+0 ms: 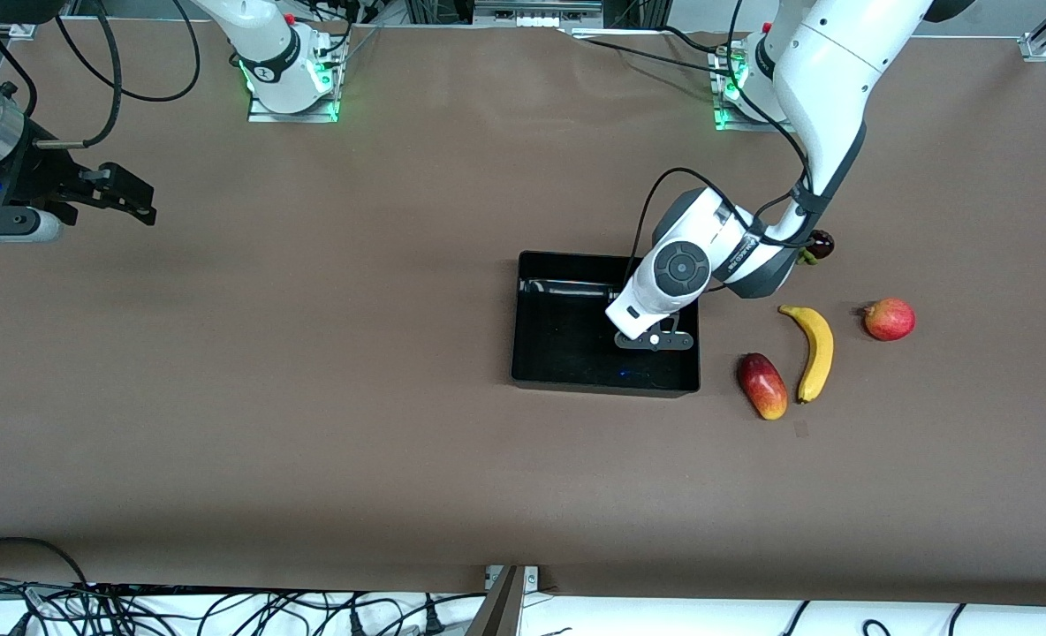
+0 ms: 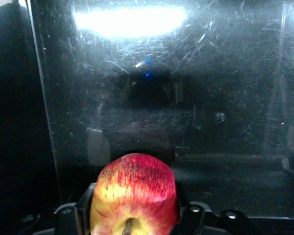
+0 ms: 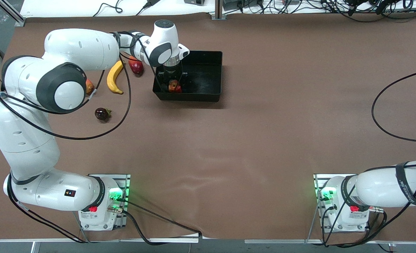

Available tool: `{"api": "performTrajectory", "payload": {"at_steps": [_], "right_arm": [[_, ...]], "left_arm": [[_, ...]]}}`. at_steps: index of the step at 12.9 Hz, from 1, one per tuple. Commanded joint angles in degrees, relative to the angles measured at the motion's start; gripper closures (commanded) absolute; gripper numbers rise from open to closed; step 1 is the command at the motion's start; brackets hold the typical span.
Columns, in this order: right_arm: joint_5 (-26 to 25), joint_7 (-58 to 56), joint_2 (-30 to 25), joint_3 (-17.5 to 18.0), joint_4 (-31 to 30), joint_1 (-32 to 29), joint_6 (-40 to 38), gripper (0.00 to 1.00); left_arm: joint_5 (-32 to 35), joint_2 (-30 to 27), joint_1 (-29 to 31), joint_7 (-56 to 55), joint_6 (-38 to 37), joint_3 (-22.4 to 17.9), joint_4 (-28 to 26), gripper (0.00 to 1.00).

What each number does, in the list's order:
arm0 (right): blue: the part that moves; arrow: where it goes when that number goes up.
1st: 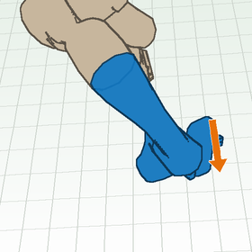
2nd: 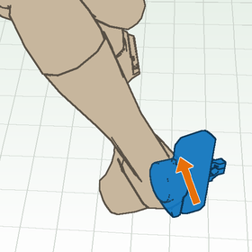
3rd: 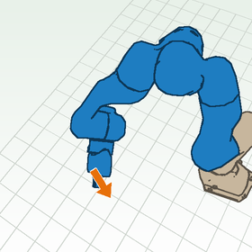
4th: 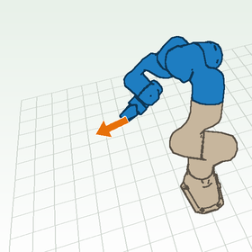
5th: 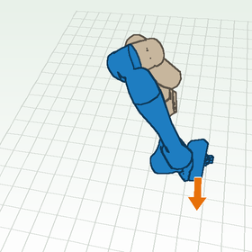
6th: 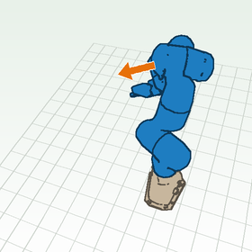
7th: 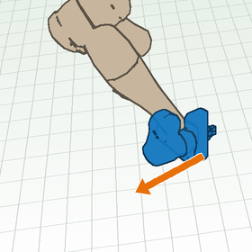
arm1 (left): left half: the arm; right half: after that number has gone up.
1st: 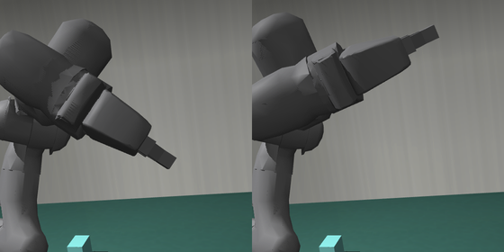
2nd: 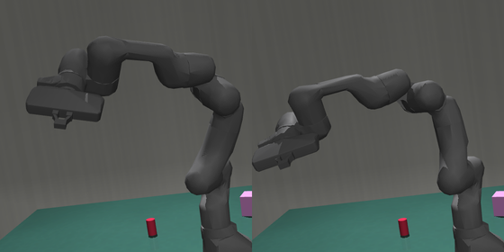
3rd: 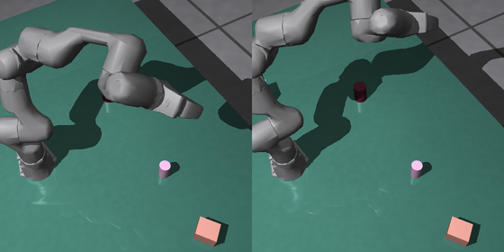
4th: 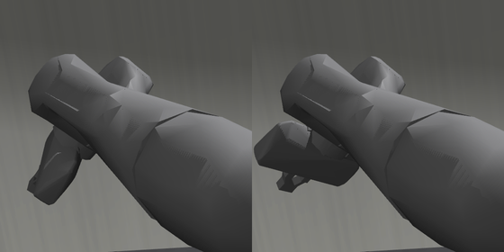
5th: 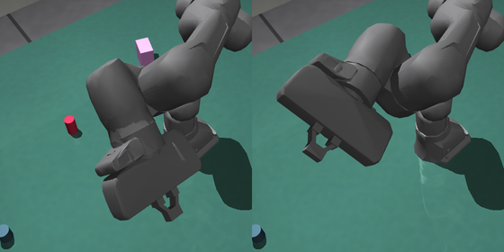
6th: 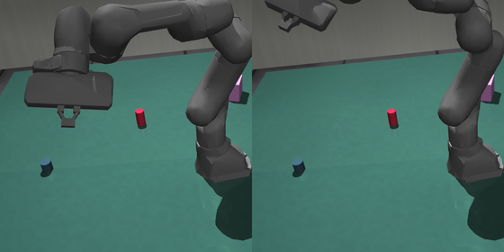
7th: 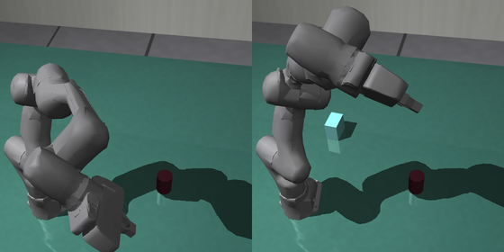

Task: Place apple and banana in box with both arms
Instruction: 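Lower the apple into the box and open the left gripper, then move the left gripper to the yellow banana and grasp it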

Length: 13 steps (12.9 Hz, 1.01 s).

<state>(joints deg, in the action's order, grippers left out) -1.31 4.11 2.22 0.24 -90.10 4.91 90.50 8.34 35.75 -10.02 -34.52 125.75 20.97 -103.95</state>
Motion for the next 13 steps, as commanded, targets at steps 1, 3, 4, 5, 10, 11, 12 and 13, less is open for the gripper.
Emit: {"api": "performTrajectory", "payload": {"at_steps": [1, 3, 4, 5, 10, 11, 12, 13], "right_arm": [[-0.6, 0.3, 0.5, 1.1, -0.2, -0.9, 3.2, 0.00], [-0.9, 0.3, 0.5, 1.5, -0.2, -0.5, 3.5, 0.00], [-0.9, 0.3, 0.4, 1.5, -0.2, -0.5, 3.5, 0.00], [-1.1, 0.3, 0.5, 1.5, -0.2, -0.5, 3.4, 0.00], [-1.1, 0.4, 0.7, 1.3, -0.2, -0.7, 4.7, 0.00], [-1.0, 0.4, 0.7, 1.3, -0.2, -0.7, 4.7, 0.00], [-1.0, 0.3, 0.7, 1.3, -0.2, -0.7, 4.8, 0.00], [-0.9, 0.4, 0.7, 1.3, -0.2, -0.7, 4.8, 0.00]], "left_arm": [[-0.2, -1.5, -0.5, -1.3, -0.7, 0.0, 0.9, 0.00], [-0.4, -4.8, 0.3, -1.0, -4.6, 0.0, 1.3, 0.00], [-0.6, -6.8, 1.1, -0.6, -9.2, 0.0, 3.5, 0.00], [-0.6, -7.7, 2.1, -0.4, -15.2, 0.0, 6.5, 0.00], [0.8, -7.3, 14.9, 20.3, -29.7, -0.8, 15.0, 0.00], [3.4, -6.2, 17.9, 26.0, -28.9, -0.7, 14.9, 0.00], [8.1, -4.8, 19.2, 30.5, -27.1, -0.8, 14.3, 0.00], [12.9, -3.2, 20.7, 33.6, -23.9, -0.8, 13.0, 0.00]]}}
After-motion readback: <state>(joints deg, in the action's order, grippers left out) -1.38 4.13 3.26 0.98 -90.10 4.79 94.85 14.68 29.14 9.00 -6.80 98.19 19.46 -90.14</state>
